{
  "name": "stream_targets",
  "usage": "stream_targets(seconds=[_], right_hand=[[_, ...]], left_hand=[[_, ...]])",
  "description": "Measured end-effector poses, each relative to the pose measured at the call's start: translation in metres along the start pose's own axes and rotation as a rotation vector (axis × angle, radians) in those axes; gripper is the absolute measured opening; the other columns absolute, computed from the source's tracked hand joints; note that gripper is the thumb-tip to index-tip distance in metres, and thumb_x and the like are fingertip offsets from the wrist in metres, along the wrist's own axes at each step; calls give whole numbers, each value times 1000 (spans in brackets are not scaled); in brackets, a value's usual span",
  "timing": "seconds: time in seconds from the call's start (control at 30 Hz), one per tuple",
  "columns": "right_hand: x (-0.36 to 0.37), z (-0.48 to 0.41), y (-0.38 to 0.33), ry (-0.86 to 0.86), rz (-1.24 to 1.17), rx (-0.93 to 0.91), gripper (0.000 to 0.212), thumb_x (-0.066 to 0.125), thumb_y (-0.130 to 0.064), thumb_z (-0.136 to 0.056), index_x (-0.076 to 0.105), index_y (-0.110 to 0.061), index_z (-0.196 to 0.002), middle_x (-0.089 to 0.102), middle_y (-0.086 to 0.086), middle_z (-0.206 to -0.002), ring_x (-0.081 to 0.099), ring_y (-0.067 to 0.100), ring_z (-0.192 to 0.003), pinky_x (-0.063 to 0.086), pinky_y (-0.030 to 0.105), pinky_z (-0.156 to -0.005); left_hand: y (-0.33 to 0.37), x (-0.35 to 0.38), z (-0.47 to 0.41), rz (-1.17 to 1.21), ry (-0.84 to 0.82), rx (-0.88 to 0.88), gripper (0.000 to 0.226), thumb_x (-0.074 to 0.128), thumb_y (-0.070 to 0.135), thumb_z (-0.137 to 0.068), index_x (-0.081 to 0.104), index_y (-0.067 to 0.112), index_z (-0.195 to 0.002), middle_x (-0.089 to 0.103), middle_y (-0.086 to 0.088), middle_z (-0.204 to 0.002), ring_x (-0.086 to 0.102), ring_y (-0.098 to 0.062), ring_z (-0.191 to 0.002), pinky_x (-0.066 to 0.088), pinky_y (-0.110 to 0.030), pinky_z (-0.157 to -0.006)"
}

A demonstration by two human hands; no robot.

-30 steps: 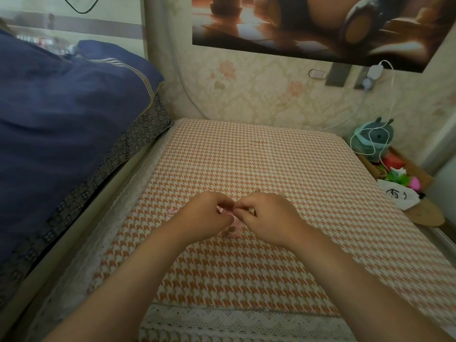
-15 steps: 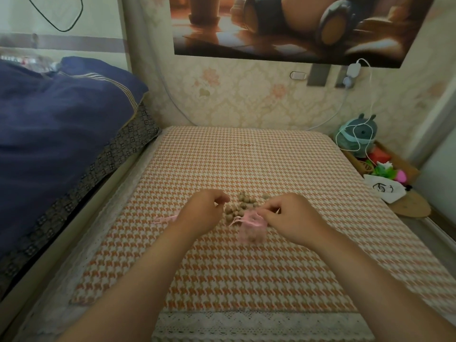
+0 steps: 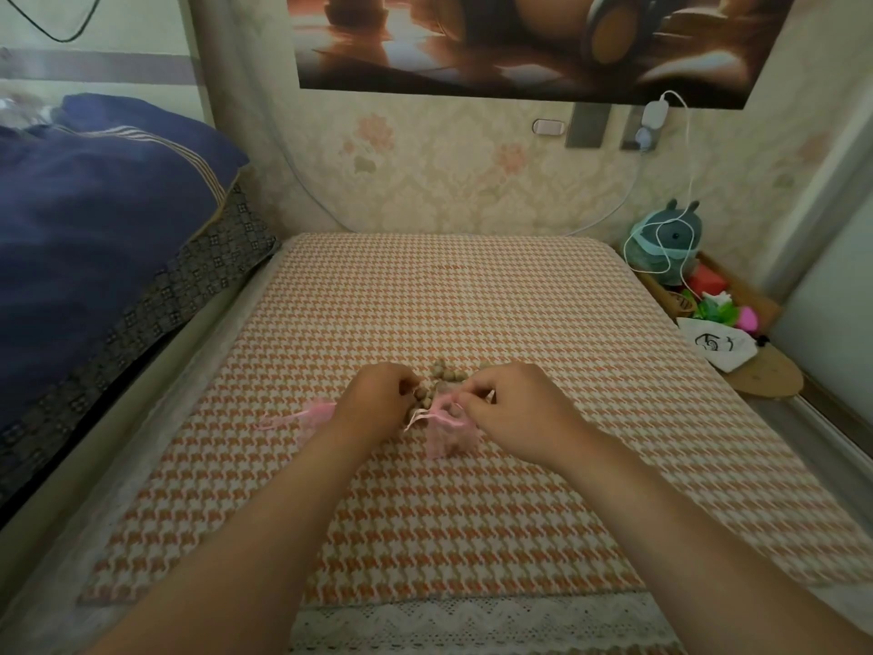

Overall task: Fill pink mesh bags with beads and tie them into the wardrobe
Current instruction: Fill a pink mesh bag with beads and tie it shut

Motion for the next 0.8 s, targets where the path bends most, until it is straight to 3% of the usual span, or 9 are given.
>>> stream_targets(seconds=[0.07,0.2,0.3,0.4,0.53,0.6,0.7,0.8], right_hand=[[0,-1,-1,-2,11,7,22,58,-36,-98,79,-33,-98,75,-7,-82,68,26,-67,59,49,-64],[0,-1,0,-14,19,18,23,57,-36,-99,79,-32,-93,74,-8,-82,68,22,-69,59,48,-68],[-2,-2,2,-12,-6,33,23,56,-36,-98,78,-31,-94,75,-8,-83,70,18,-75,59,49,-74],[-3,0,3,-26,-3,60,22,56,-31,-98,78,-28,-94,76,-1,-84,69,19,-69,59,51,-71],[-1,1,6,-44,5,67,25,54,-34,-96,77,-26,-94,78,3,-95,72,27,-100,58,54,-85],[-3,0,7,-35,7,59,25,54,-34,-98,78,-30,-97,77,-2,-86,73,20,-80,61,48,-73],[-5,-2,8,-33,32,37,24,55,-32,-99,79,-34,-103,76,-5,-82,58,7,-50,54,37,-56],[-6,-4,11,-28,-17,15,22,58,-30,-97,78,-36,-104,77,-11,-91,70,10,-72,62,40,-73]], left_hand=[[4,-8,2,94,39,-2,18,71,18,-89,72,15,-106,73,-3,-97,65,-18,-76,54,-29,-69],[40,-40,13,277,172,99,6,74,27,-87,70,23,-86,68,13,-82,60,-1,-75,43,-11,-63],[65,-50,32,394,83,198,5,76,25,-84,72,26,-85,70,13,-80,65,0,-77,50,-13,-68],[67,-44,46,283,-3,225,10,76,25,-84,73,24,-93,69,15,-82,64,-2,-79,51,-14,-68],[61,-41,50,147,-11,243,8,77,29,-82,74,32,-89,68,17,-88,58,0,-85,44,-16,-71],[61,-40,50,94,-2,266,9,79,33,-80,74,35,-88,65,18,-94,55,0,-91,42,-18,-77],[60,-39,52,22,10,253,13,78,38,-79,76,33,-91,61,16,-105,53,-5,-103,45,-25,-88],[60,-42,53,4,-64,141,19,72,40,-85,76,31,-102,66,12,-107,62,-7,-97,52,-28,-82]])
Point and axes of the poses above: each hand's wrist, its own z-axis away from the middle knuckle, its own x-axis out of the palm, y = z × x, the point moved 1 cm from there along -z, towards the middle knuckle
